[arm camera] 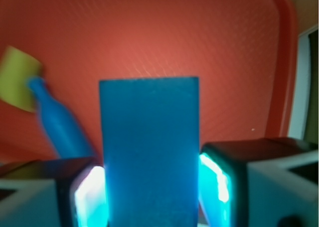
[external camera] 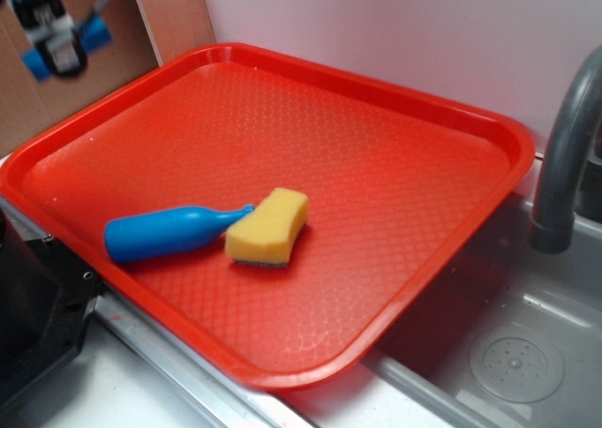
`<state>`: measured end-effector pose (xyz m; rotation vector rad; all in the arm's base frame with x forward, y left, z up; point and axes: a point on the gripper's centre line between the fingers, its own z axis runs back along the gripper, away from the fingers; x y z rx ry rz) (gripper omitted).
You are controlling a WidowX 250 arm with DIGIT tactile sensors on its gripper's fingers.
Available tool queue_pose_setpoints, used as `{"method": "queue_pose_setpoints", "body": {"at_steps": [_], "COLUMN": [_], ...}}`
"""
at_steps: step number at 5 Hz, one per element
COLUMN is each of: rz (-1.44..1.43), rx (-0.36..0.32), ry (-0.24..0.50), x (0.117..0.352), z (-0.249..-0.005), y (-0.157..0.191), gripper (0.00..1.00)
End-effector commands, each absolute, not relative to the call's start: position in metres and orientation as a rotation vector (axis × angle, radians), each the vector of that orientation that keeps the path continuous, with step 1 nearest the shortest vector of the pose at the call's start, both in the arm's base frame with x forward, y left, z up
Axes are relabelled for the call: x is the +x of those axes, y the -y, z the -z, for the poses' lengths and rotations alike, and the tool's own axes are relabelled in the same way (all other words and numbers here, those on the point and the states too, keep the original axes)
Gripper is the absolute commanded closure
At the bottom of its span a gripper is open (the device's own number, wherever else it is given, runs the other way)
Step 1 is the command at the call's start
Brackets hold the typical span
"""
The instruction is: Grab the blue block.
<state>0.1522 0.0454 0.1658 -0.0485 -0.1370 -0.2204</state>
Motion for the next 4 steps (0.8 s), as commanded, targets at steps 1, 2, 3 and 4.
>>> {"method": "queue_pose_setpoints", "body": {"at_steps": [1, 2, 3, 4], "rz": [0.014, -0.105, -0.194, -0.209], "rx": [0.011, 0.033, 0.089, 0.111], "ry": [0.276, 0.285, 0.195, 0.174], "x": [0.197, 0.212, 0.219, 0.216], "z": [-0.198, -0.216, -0.209, -0.204], "y": [-0.022, -0.012, -0.007, -0.003], "gripper": [1.00, 1.00, 1.00, 1.00]}}
